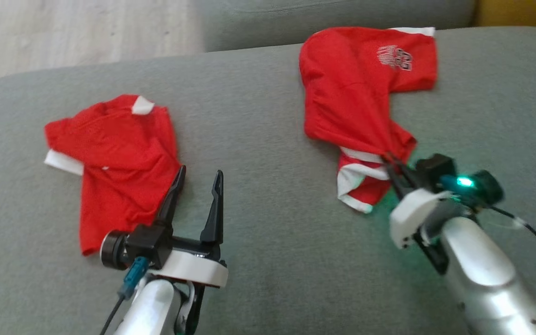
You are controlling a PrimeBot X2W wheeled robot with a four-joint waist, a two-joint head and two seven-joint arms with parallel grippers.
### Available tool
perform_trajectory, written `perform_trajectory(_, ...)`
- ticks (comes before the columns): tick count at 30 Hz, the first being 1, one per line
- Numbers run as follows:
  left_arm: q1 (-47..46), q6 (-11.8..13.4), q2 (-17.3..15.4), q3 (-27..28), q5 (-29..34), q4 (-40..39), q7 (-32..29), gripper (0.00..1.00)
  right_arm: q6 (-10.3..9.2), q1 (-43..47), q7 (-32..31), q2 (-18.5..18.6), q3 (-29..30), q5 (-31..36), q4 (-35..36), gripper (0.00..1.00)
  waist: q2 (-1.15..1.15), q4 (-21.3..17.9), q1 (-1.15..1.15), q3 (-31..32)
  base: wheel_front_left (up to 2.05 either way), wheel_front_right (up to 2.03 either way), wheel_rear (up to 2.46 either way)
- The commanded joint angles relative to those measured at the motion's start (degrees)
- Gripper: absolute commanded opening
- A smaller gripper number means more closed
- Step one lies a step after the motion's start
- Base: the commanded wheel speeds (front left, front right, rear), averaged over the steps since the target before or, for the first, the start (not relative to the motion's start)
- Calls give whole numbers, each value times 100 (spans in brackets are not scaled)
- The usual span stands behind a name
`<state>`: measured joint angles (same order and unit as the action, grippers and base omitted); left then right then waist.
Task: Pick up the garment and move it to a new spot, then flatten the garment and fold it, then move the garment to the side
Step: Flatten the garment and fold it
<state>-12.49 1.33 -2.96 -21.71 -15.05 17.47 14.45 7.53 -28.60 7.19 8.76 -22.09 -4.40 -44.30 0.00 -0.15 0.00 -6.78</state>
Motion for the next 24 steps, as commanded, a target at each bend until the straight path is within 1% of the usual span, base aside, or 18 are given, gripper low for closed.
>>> perform_trajectory(1, -97, -38, 5, 230, 44, -164, 55, 100, -4, 149, -20, 1, 241, 103, 267, 0, 0, -202, 0, 44, 0, 0, 0)
perform_trajectory(2, -89, -45, 5, 231, 46, -164, 55, 100, -4, 219, -9, -57, 401, 106, 338, 0, 0, -258, 0, 44, 0, 0, 0)
perform_trajectory(3, -84, -49, 5, 230, 52, -164, 55, 100, -4, 279, 30, -112, 549, 128, 421, 38, 0, -305, 0, 42, 0, 0, 0)
perform_trajectory(4, -84, -49, 5, 230, 52, -164, 55, 100, -4, 279, 30, -112, 549, 128, 421, 38, 0, -305, 0, 42, 0, 0, 0)
perform_trajectory(5, -84, -54, 6, 228, 60, -160, 55, 100, -4, 337, 69, -160, 631, 181, 504, 100, 0, -343, 0, 42, 0, 0, 0)
perform_trajectory(8, -88, -59, 6, 238, 74, -147, 55, 100, -4, 482, 142, -300, 757, 277, 731, 100, 0, -437, 0, 49, 0, 0, 0)
perform_trajectory(12, -89, -73, 7, 239, 84, -126, 55, 100, -4, 674, 293, -445, 1078, 272, 1069, 100, 0, -493, 0, 78, 0, 0, 0)
perform_trajectory(18, -73, -92, 7, 252, 82, -114, 55, 100, -4, 1108, 540, -558, 1232, -152, 1860, 100, 0, -493, 0, 136, 0, 0, 0)
perform_trajectory(21, -44, -81, 8, 263, 67, -131, 55, 100, -4, 1431, 625, -577, 1437, -364, 2306, 100, 0, -483, 0, 163, 0, 0, 0)
perform_trajectory(24, -15, -70, 8, 274, 57, -161, 55, 100, -4, 1742, 678, -585, 1589, -644, 2608, 100, 0, -482, 0, 156, 0, 0, 0)
